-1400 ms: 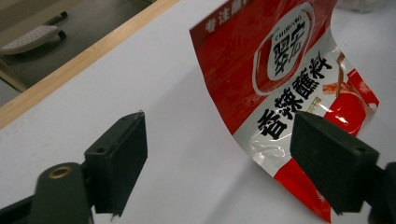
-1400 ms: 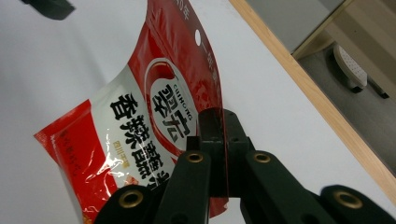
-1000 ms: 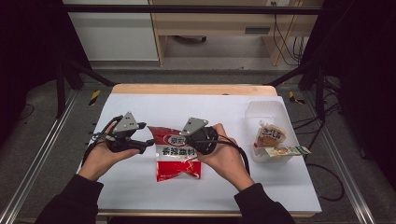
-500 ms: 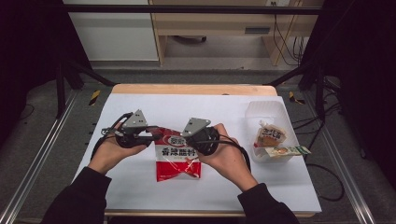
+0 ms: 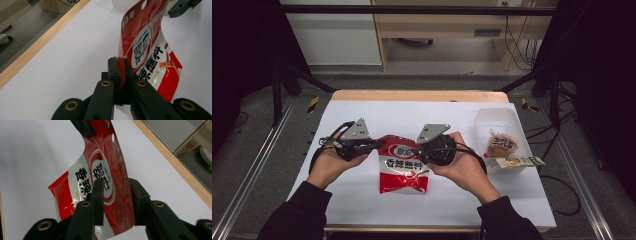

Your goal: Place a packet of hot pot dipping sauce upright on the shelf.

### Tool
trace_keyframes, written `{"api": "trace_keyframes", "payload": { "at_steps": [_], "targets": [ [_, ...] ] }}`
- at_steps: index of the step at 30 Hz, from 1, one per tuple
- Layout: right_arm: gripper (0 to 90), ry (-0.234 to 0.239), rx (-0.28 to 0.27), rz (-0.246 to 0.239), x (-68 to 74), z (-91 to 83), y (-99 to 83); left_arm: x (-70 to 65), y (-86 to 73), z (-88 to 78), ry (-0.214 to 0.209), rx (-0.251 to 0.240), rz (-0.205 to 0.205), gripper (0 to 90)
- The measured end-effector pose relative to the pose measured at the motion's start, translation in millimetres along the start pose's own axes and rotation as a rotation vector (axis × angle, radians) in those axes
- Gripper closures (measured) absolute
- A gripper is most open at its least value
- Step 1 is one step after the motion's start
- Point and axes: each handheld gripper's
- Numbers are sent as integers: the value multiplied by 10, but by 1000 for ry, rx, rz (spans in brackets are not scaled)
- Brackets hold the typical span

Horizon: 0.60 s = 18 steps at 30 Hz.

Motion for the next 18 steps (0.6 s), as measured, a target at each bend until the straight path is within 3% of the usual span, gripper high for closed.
{"api": "trace_keyframes", "payload": {
  "at_steps": [6, 18],
  "targets": [
    [658, -6, 3, 19, -79, -39, -18, -25, 58, -22, -3, -14, 34, 899],
    [675, 73, 50, 49, -151, 23, -39, -20, 86, -83, 2, -33, 55, 900]
  ]
}}
Point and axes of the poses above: each handheld gripper's, and its own axes: z roughly forward along the jaws, y roughly out of its top, x roughly to its left, and after that the axes turned 15 degrees about -x, right-handed
